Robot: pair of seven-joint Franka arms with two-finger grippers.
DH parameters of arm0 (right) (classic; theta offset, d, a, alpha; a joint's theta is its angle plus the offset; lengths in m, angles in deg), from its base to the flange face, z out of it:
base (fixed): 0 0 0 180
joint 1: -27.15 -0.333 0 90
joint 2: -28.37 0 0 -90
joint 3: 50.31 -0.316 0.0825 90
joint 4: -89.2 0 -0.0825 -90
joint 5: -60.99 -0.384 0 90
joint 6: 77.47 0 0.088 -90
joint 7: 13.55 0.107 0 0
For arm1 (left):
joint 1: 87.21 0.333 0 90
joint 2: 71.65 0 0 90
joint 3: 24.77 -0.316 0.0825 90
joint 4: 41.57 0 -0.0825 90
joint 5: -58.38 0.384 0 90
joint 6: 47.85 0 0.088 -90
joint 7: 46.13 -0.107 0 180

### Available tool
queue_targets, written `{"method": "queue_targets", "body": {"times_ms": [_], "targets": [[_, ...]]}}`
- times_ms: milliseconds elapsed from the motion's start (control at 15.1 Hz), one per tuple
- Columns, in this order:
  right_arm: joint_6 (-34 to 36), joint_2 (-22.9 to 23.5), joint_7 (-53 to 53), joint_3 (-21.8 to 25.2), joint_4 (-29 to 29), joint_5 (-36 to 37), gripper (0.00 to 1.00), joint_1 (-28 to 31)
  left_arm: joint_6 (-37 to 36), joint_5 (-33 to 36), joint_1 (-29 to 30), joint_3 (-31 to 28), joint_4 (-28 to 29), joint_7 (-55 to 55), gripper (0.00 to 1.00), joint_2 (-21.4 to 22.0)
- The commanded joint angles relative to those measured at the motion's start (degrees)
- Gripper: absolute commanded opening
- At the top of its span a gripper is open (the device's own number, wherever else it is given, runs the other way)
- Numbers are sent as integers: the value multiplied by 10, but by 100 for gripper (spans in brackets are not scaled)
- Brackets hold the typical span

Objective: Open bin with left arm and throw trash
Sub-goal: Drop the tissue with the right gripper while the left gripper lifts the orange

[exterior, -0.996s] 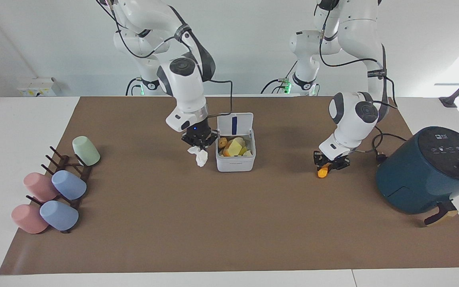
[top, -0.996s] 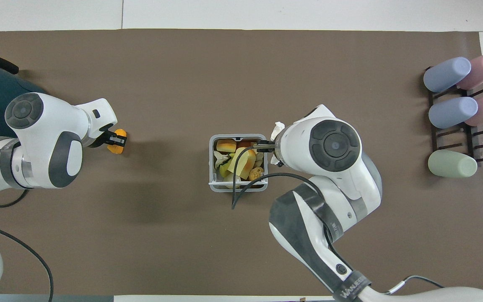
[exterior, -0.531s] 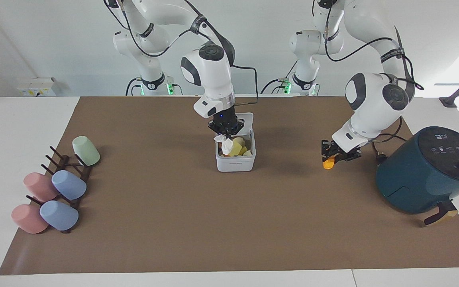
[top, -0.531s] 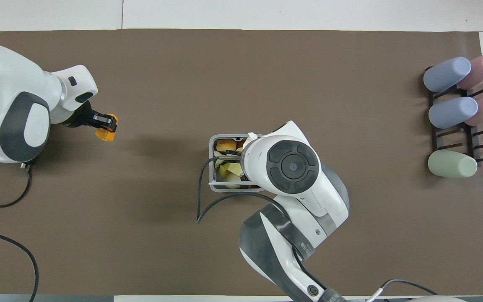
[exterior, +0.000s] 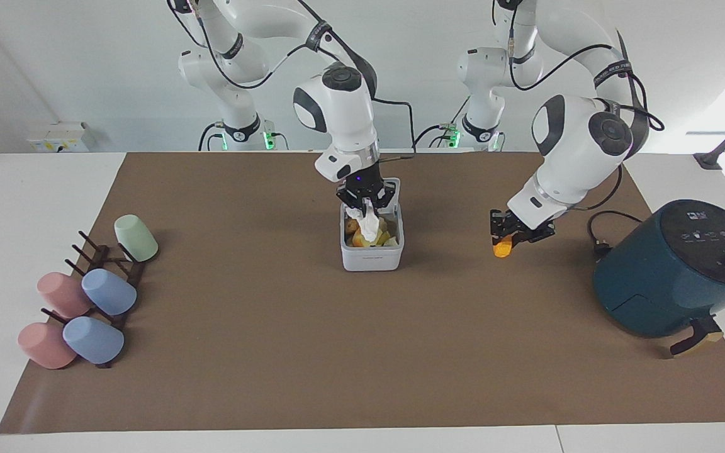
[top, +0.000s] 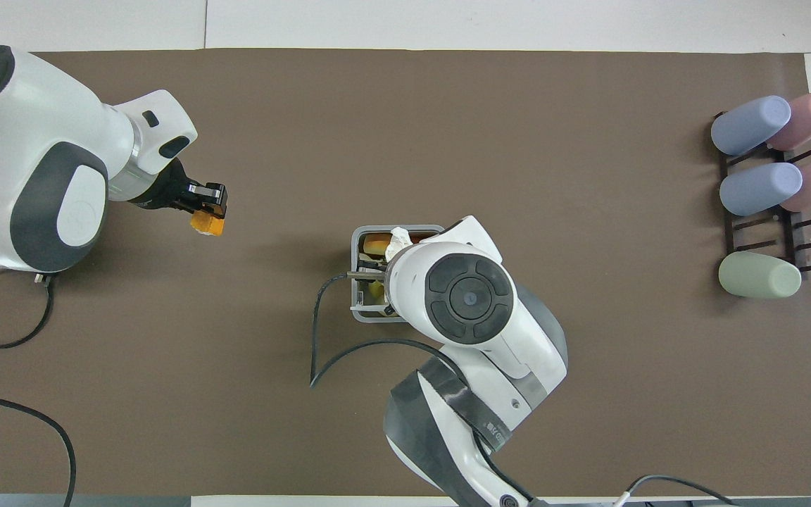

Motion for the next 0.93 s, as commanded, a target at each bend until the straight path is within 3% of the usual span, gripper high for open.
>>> {"method": "queue_targets", "body": {"times_ms": [0,398,598,863], "targets": [[-2,4,16,0,-8,-9,100,-6,-3,-13,-12,4,-10,28,0,-2],[24,-40,-2,3,-11,-5,100,67,8,-34,-41,9,-12,90,0,-3],[74,-69,-100,4,-11,-5,100,125,34,-37,-95,9,-33,176,0,-8],[133,-99,-229,4,-12,-5,100,192,106,-37,-179,8,-16,265,0,-9]]}}
